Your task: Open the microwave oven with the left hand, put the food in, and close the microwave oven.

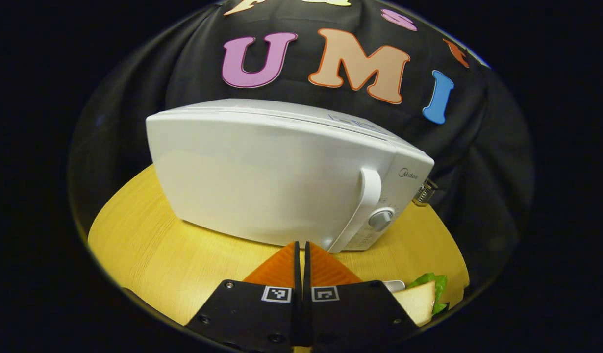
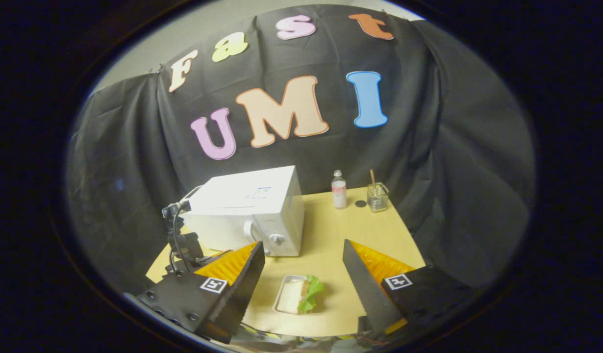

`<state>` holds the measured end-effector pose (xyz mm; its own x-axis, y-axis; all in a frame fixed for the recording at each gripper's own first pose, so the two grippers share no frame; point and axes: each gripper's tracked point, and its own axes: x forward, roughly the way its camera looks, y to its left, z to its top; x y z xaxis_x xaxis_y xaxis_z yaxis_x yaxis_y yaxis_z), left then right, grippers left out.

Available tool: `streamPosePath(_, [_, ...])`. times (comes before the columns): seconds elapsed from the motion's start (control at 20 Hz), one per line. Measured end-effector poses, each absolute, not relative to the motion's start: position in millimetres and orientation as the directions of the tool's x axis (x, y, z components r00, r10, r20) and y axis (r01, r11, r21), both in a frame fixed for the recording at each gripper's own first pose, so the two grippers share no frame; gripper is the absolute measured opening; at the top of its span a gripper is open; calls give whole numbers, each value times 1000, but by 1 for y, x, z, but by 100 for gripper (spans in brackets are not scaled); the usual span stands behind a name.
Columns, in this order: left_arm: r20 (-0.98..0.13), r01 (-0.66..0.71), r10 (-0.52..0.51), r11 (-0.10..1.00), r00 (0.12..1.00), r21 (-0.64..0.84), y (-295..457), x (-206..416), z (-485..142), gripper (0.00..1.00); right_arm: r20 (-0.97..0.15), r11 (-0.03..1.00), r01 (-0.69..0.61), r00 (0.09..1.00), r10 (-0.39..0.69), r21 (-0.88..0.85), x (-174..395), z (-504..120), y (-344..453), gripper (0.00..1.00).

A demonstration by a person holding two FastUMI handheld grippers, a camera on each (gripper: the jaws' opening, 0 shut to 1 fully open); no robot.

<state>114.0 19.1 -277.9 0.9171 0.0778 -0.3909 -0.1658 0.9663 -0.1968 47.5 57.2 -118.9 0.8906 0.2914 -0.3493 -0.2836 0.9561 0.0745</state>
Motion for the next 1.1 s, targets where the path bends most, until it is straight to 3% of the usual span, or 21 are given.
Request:
streamPosePath(0.1, [-403, -162, 86, 974, 911, -160, 22, 101, -286, 1, -350, 955, -293, 890, 292, 52, 46, -121, 59, 93])
streamPosePath(0.15, [-422, -155, 87, 979, 902, -131, 21, 98, -293, 1, -354, 953, -300, 887, 296, 44, 44, -124, 62, 100])
streamPosePath(0.2, [-440, -141, 81, 984, 894, -107, 18, 97, -298, 6, -359, 948, -314, 881, 307, 40, 43, -125, 66, 93])
streamPosePath(0.3, [-448, -113, 70, 991, 891, -70, 7, 100, -300, 15, -361, 942, -335, 875, 322, 28, 42, -125, 72, 93])
streamPosePath(0.35, [-443, -97, 63, 994, 894, -53, 0, 104, -301, 27, -357, 940, -341, 875, 326, 23, 40, -124, 74, 93])
streamPosePath(0.4, [-444, -77, 50, 996, 894, -43, -10, 108, -299, 31, -353, 937, -348, 874, 334, 24, 39, -123, 76, 93])
streamPosePath(0.5, [-444, -54, 42, 998, 895, -14, -25, 118, -300, 78, -339, 930, -366, 871, 357, 39, 37, -121, 83, 93])
streamPosePath(0.55, [-440, -47, 45, 999, 897, 6, -30, 119, -290, 100, -323, 926, -375, 872, 367, 41, 36, -118, 84, 100])
streamPosePath(0.6, [-430, -38, 42, 999, 902, 19, -34, 126, -296, 100, -306, 926, -376, 878, 368, 33, 37, -115, 83, 93])
streamPosePath(0.9, [-402, -54, 74, 997, 912, 60, -49, 156, -293, 99, -264, 947, -322, 913, 312, 5, 36, -104, 49, 93])
streamPosePath(0.95, [-402, -52, 72, 997, 913, 60, -51, 159, -294, 98, -260, 952, -305, 920, 294, -4, 36, -104, 42, 100])
streamPosePath(1.0, [-401, -51, 71, 997, 913, 60, -53, 164, -295, 98, -260, 957, -291, 925, 278, -10, 37, -104, 34, 100])
streamPosePath(1.05, [-405, -47, 71, 997, 912, 67, -55, 168, -297, 98, -264, 960, -279, 927, 265, -16, 38, -105, 29, 93])
streamPosePath(1.1, [-402, -51, 80, 995, 912, 83, -53, 173, -297, 98, -270, 963, -267, 929, 252, -21, 39, -107, 23, 100])
